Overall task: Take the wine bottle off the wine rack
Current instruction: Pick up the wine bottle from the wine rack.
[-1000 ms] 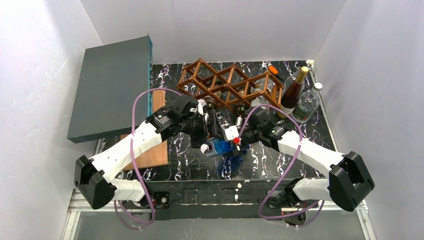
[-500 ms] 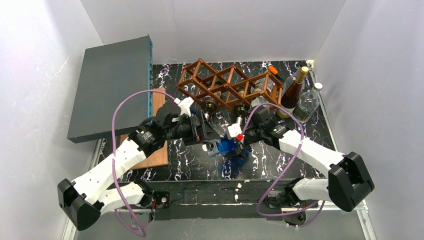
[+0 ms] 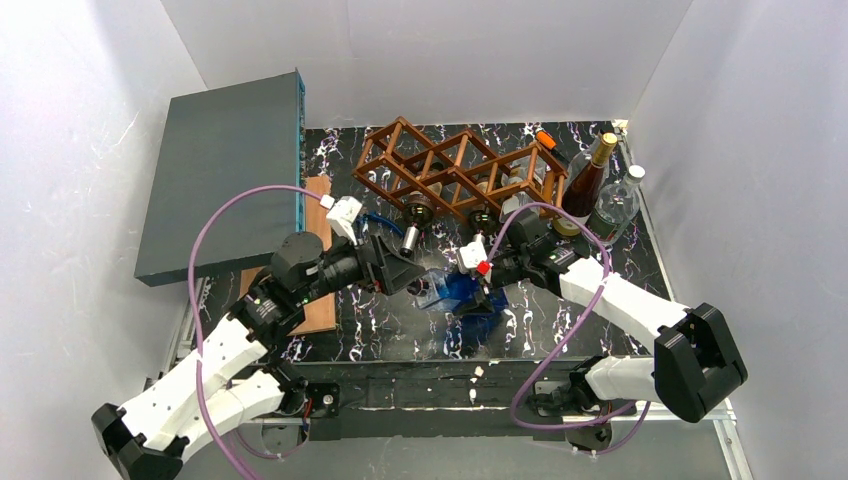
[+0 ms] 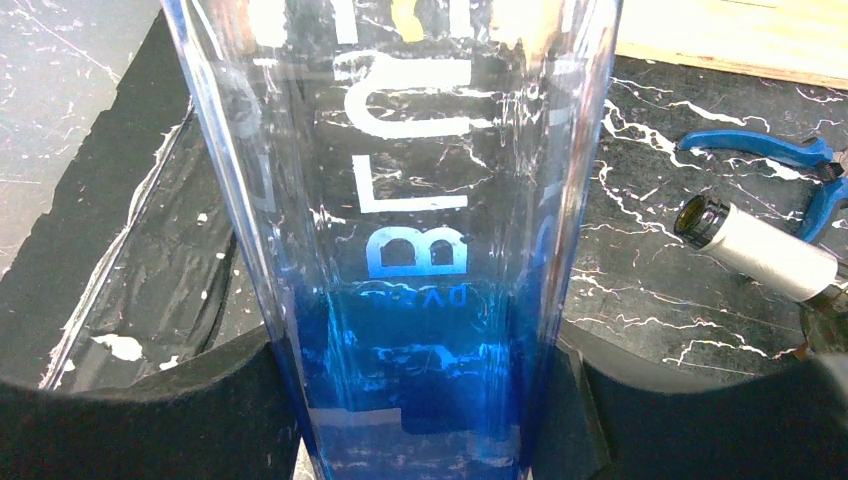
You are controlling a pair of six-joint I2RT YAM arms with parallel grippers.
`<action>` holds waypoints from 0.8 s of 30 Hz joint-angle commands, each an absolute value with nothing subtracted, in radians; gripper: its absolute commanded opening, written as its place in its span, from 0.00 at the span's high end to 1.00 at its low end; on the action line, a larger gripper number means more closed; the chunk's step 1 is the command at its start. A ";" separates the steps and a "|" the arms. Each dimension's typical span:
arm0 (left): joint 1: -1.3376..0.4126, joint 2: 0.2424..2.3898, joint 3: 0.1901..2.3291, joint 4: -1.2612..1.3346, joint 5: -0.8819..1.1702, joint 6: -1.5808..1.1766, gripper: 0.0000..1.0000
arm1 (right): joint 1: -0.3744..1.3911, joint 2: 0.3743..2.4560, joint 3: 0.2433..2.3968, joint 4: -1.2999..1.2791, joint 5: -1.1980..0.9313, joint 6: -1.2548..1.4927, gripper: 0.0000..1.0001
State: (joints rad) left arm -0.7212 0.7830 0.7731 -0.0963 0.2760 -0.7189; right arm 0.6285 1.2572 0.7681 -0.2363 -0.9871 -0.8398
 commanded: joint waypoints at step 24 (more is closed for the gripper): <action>-0.721 0.701 0.562 0.182 0.622 0.042 0.02 | 0.554 1.247 0.778 -0.114 -1.192 -0.663 0.92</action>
State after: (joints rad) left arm -0.7193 0.6407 0.5648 0.0757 0.5701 -0.0143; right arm 0.5636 1.2587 0.7681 -0.2047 -1.0775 -0.6857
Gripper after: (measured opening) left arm 0.983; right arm 0.708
